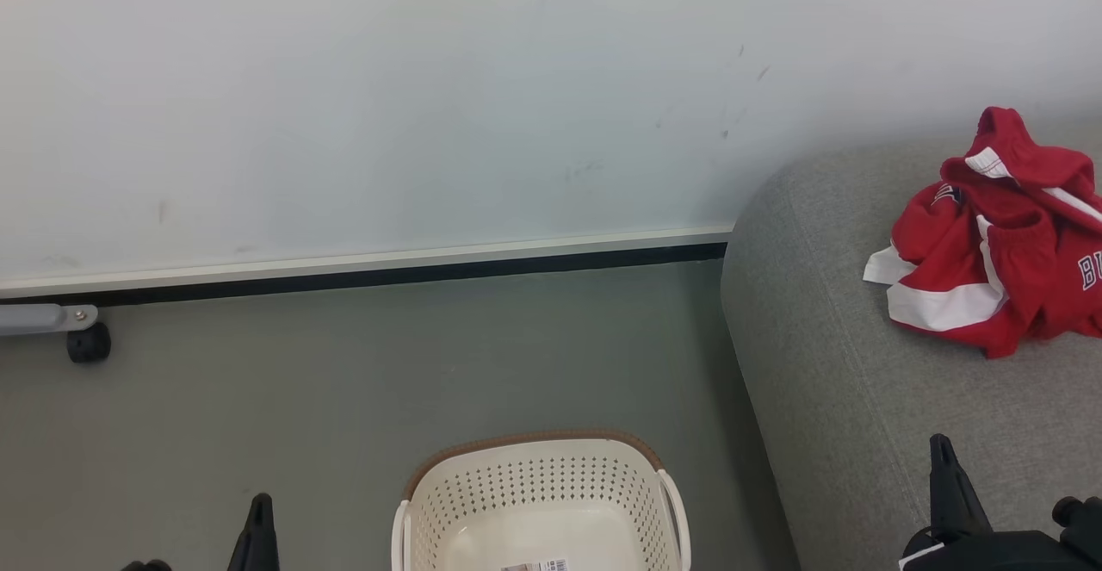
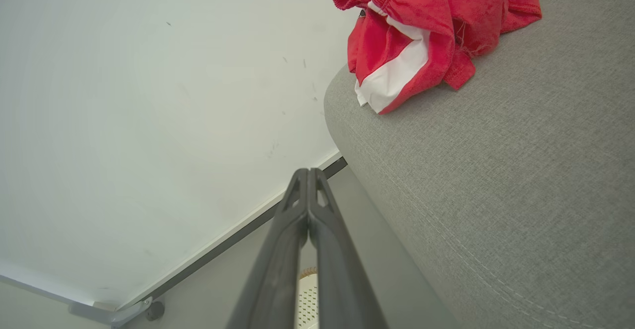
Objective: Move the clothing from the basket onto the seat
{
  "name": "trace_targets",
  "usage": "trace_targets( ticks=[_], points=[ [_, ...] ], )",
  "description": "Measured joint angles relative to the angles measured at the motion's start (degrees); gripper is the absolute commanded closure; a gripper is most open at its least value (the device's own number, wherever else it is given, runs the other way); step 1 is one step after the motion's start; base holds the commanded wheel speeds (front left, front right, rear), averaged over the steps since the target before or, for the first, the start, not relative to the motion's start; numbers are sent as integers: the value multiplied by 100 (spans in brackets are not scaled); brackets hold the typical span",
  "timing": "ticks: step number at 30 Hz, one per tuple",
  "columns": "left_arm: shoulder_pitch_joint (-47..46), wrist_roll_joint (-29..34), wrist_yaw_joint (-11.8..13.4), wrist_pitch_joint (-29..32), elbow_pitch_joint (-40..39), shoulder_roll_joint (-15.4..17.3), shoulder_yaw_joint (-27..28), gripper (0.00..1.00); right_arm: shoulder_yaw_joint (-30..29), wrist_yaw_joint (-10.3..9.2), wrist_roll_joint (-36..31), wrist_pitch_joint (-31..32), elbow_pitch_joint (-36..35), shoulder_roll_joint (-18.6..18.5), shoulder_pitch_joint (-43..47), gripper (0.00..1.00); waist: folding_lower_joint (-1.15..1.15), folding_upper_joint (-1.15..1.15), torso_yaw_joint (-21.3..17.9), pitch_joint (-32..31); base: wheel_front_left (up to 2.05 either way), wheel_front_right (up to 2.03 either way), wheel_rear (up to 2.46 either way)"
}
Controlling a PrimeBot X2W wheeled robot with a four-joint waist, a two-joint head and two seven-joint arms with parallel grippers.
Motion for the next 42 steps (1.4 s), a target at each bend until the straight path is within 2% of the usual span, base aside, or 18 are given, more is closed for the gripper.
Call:
trace_targets(
  ticks=[42],
  points=[
    [-635, -3037, -601, 850, 472, -210, 549, 100, -747, 601, 3047, 843, 503, 299, -426, 100, 0, 0, 85, 25, 0, 0, 0]
  ],
)
